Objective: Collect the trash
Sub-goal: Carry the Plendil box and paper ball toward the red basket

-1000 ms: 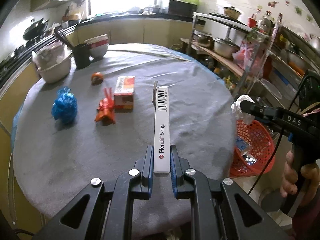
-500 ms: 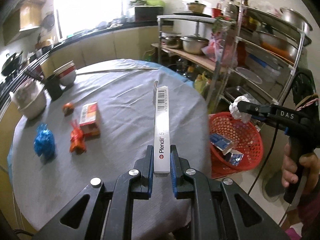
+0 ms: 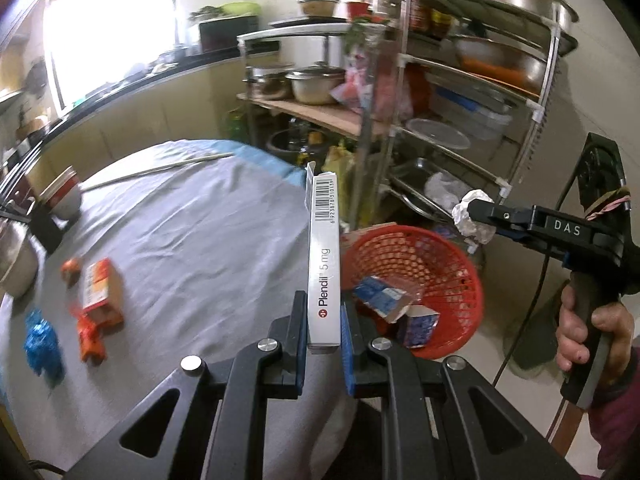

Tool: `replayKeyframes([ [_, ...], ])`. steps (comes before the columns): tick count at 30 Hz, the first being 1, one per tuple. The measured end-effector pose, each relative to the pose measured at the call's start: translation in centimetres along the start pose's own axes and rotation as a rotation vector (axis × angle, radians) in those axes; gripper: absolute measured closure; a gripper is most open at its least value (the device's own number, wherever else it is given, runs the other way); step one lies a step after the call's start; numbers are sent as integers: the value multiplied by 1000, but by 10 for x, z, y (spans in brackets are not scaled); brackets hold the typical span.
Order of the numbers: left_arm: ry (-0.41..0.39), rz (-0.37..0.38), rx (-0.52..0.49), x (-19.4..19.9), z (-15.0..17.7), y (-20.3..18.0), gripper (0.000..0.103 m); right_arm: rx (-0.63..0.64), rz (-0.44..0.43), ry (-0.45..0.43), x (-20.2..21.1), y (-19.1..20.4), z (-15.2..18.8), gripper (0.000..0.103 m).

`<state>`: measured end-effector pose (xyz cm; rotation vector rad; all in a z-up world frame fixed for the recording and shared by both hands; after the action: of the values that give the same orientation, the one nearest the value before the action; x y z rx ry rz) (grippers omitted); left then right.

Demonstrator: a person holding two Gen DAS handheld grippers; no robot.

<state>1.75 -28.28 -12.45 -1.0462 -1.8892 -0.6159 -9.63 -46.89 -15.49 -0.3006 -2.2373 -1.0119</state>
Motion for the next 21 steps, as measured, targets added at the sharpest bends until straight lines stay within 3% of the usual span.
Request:
replayKeyframes([
  [6,13,12,-64,-10,-9,-29,87,-44,18,-19,14,-24,1,70],
  [21,47,-91,-141,-19,-15,-51,87,-64,22,-16,17,-38,4,70],
])
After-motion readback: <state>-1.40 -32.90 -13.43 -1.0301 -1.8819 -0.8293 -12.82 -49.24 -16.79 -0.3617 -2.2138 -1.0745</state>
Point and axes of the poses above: each gripper's, at about its wrist camera, not at the fingertips, and x roughly against the way its jaws point, y to its left, z to its underside, the point moved 7 cm from there along -x, roughly the way its jaws point, and after that the axes turned 12 degrees about y, right-handed, at the moved point
